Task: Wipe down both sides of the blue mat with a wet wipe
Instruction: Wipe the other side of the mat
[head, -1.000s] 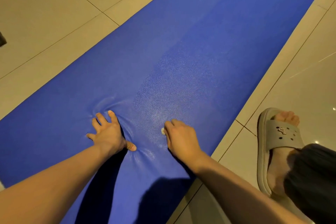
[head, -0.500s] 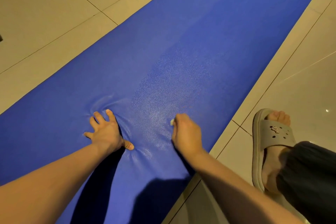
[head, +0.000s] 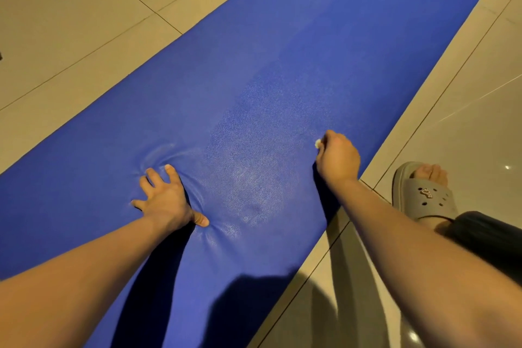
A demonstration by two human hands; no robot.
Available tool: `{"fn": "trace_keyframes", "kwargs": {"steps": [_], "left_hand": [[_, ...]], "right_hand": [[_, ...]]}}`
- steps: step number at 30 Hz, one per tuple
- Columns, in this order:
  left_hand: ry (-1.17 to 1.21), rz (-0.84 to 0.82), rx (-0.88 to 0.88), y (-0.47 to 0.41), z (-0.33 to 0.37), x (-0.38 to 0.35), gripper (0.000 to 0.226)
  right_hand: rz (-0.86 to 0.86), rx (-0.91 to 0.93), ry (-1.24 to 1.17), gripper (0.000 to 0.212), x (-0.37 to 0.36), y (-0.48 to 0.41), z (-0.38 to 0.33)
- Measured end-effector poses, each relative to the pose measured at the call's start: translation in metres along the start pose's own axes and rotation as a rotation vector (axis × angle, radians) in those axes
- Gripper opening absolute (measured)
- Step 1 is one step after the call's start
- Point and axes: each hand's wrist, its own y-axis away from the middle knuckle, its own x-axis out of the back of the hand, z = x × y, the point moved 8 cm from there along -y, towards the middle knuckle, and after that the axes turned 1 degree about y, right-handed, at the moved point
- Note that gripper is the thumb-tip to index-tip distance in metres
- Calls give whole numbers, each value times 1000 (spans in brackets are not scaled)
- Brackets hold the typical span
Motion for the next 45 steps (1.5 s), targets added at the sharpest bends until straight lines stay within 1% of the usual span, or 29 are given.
{"fn": "trace_keyframes", "kwargs": {"steps": [2, 4, 6, 8, 10, 11, 12, 13, 14, 16, 18, 20, 23, 25, 26, 28, 30, 31, 32, 34, 37, 39, 41, 43, 45], "left_hand": [[-2, 3, 2, 0, 1, 1, 175], [-1, 0, 5, 1, 1, 2, 175], [0, 3, 6, 2, 0, 3, 174], [3, 3, 7, 3, 0, 4, 174], [9, 9, 3, 3, 0, 3, 174], [12, 10, 1, 3, 0, 3, 174], [14, 10, 0, 3, 0, 3, 174], [14, 8, -1, 3, 0, 3, 175], [12, 7, -1, 3, -1, 3, 175], [10, 9, 1, 3, 0, 3, 176], [9, 9, 3, 3, 1, 3, 176], [9, 11, 4, 2, 1, 3, 176], [11, 15, 3, 3, 1, 4, 175], [12, 15, 4, 3, 1, 4, 175], [12, 15, 5, 3, 1, 4, 175], [11, 16, 6, 4, 1, 4, 175], [11, 12, 3, 4, 1, 5, 175], [16, 10, 0, 5, 1, 5, 175], [23, 13, -3, 6, 0, 5, 174], [38, 22, -12, 8, -4, 4, 171], [36, 48, -36, 13, -10, 2, 163], [39, 76, -54, 18, -12, 1, 156], [43, 126, -76, 28, -11, -2, 143], [45, 228, -117, 46, -8, -8, 112], [57, 305, -162, 69, -3, -22, 79]], "right_hand": [[-8, 40, -60, 17, -9, 33, -22], [-56, 132, -101, 17, -20, 78, -49], [-121, 299, -78, 15, -30, 125, -78], [-172, 511, -63, 15, -36, 162, -98], [-194, 671, -27, 14, -37, 170, -99], [-198, 695, 4, 13, -37, 161, -95], [-193, 684, 26, 12, -36, 146, -87], [-167, 633, 37, 14, -32, 126, -77], [-121, 551, 45, 13, -27, 100, -62], [-51, 366, 99, 5, -10, 51, -29], [-7, 232, 138, 14, 3, 18, -4], [-3, 175, 143, 15, 3, 10, 1], [-15, 197, 95, 11, -7, 45, -19], [-41, 278, 34, 11, -14, 92, -41], [-57, 346, 5, 11, -17, 117, -53], [-149, 520, -22, 9, -29, 163, -73], [-232, 693, 40, 6, -41, 185, -80], [-244, 744, 80, 8, -43, 179, -76], [-241, 742, 107, 13, -44, 165, -69], [-182, 590, 138, 19, -34, 120, -44], [-67, 356, 194, 5, -6, 54, -5], [-57, 253, 205, 6, 3, 26, 9], [-53, 177, 166, 5, 3, 19, 11], [-77, 145, 119, 7, -5, 35, 5], [-145, 164, 55, 8, -16, 68, -9]]}}
